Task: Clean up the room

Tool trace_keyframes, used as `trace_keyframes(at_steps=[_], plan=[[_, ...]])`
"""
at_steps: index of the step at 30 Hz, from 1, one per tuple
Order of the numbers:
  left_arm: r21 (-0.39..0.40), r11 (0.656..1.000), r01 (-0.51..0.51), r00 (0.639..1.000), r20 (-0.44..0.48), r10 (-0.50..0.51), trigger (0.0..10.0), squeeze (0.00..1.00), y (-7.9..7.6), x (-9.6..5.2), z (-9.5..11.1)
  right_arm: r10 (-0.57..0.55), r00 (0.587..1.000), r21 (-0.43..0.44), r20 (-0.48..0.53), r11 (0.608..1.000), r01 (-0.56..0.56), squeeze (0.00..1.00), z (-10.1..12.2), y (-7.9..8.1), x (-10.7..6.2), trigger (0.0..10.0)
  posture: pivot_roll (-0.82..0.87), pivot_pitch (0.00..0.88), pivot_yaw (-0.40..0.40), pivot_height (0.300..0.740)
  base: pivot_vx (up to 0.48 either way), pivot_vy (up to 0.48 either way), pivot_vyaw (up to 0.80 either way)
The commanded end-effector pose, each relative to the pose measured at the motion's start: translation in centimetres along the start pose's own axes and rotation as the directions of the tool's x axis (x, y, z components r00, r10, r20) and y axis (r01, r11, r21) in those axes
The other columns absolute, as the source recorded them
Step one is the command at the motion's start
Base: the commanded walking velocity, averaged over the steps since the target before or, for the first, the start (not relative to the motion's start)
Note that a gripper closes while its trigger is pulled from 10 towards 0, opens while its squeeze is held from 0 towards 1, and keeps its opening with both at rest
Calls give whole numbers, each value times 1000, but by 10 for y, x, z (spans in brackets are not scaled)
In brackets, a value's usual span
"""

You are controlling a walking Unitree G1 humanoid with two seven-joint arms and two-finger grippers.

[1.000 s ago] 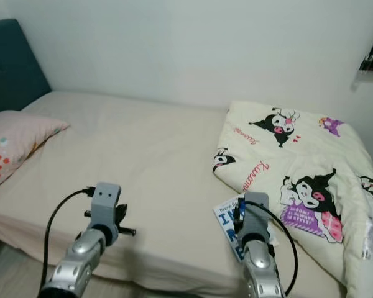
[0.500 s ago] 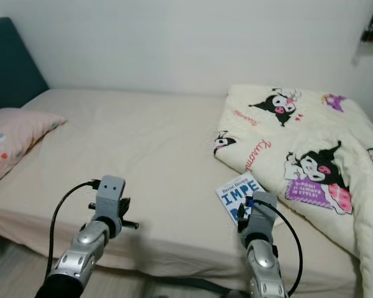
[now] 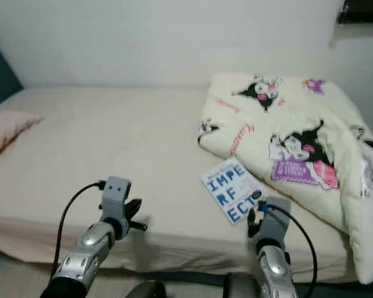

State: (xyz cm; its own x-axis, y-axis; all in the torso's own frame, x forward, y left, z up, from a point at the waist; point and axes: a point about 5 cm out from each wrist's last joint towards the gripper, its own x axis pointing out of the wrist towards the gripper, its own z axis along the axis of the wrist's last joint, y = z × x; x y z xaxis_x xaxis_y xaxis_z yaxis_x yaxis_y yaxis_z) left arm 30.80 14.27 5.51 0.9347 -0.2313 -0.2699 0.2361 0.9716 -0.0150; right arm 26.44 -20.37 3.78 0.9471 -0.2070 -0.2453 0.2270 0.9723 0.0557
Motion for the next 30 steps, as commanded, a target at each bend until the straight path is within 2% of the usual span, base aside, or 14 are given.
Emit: trace_keyframes(at_steps=[1,6,16,19,20,21,22,24,25,27,30], plan=[[-1,1000,5,1000,-18,-5,10000,0,2,0,-3,-14,1000,32,2,999,13,0,-1,2,-2,10000,-77,87,49,599,0,0,0],[4,1000,30,999,-34,-30,10000,0,2,-9,-9,-47,998,60,-43,997,49,0,-12,0,-11,10000,-71,88,37,599,0,0,0],[12,999,32,999,-40,-32,10000,0,7,-16,-13,-30,999,95,-39,995,34,0,-10,6,-15,10000,-61,125,33,590,0,0,0],[26,998,65,997,-34,-64,10000,0,6,-21,-10,-62,996,194,-61,978,73,0,-16,5,-18,10000,-50,137,37,590,0,0,0],[26,998,65,997,-34,-64,10000,0,6,-21,-10,-62,996,194,-61,978,73,0,-16,5,-18,10000,-50,137,37,590,0,0,0],[34,996,77,997,-29,-76,10000,0,6,-22,-9,-85,994,261,-72,960,101,0,-18,2,-18,10000,-47,142,39,590,0,0,0],[43,994,99,995,-13,-99,10000,0,6,-24,-6,-119,990,359,-73,923,138,329,-20,-4,-17,10000,-38,148,46,590,0,0,0],[46,994,104,995,-8,-103,10000,0,6,-25,-5,-127,989,377,-73,915,145,329,-20,-5,-16,10000,-38,148,46,590,0,0,0],[49,993,104,995,7,-104,10000,0,6,-26,-3,-131,989,407,-74,901,150,1000,-21,-7,-14,10000,-33,152,49,590,0,0,0],[65,993,94,994,39,-97,10000,0,8,-27,3,-117,990,462,-78,876,140,1000,-21,-7,-5,10000,-15,162,55,590,0,0,0],[88,993,79,994,72,-85,10000,0,11,-28,10,-88,993,494,-75,862,114,1000,-18,-5,4,10000,-3,169,56,590,0,0,0]])
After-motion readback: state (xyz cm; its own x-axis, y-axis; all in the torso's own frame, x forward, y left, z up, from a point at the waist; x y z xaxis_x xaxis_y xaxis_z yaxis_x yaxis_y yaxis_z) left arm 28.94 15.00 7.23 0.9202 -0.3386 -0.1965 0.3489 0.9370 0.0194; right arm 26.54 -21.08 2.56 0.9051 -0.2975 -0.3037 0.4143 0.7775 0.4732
